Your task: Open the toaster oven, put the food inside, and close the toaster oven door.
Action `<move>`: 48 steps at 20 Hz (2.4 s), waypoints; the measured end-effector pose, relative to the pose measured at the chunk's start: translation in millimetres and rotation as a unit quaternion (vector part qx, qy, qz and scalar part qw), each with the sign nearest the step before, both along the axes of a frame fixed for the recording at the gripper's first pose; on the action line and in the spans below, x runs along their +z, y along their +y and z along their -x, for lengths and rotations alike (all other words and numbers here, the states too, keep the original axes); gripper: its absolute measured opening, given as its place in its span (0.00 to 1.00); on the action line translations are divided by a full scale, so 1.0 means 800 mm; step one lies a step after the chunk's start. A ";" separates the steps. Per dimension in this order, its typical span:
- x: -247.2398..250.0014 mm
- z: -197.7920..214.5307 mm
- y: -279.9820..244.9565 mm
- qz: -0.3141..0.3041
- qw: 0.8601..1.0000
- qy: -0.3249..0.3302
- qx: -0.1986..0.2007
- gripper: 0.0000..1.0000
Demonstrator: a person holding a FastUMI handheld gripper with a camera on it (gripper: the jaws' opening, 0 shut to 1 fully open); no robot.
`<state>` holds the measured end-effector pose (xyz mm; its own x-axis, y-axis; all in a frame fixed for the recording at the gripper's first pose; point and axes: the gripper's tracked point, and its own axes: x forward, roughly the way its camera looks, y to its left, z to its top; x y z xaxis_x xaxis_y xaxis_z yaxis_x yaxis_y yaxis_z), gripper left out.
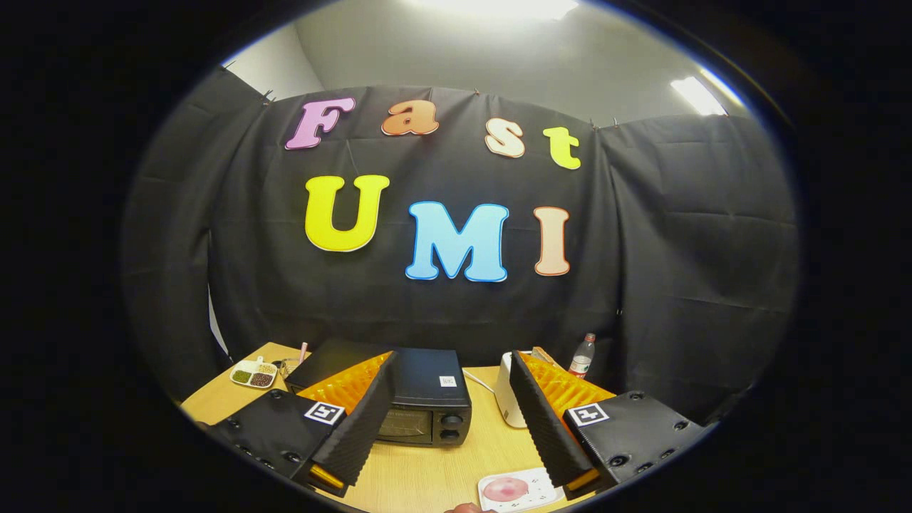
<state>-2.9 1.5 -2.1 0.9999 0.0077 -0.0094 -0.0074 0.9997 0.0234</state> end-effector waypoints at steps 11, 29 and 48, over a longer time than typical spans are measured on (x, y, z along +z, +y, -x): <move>-0.022 -0.011 0.007 0.009 1.000 0.023 0.005 0.98; -0.082 -0.090 0.117 0.000 0.993 0.097 0.072 0.98; -0.214 -0.172 0.201 0.004 0.976 0.201 0.078 0.98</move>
<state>134.5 162.2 -173.5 0.9022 0.1590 -0.4010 -0.1522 0.9871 0.0488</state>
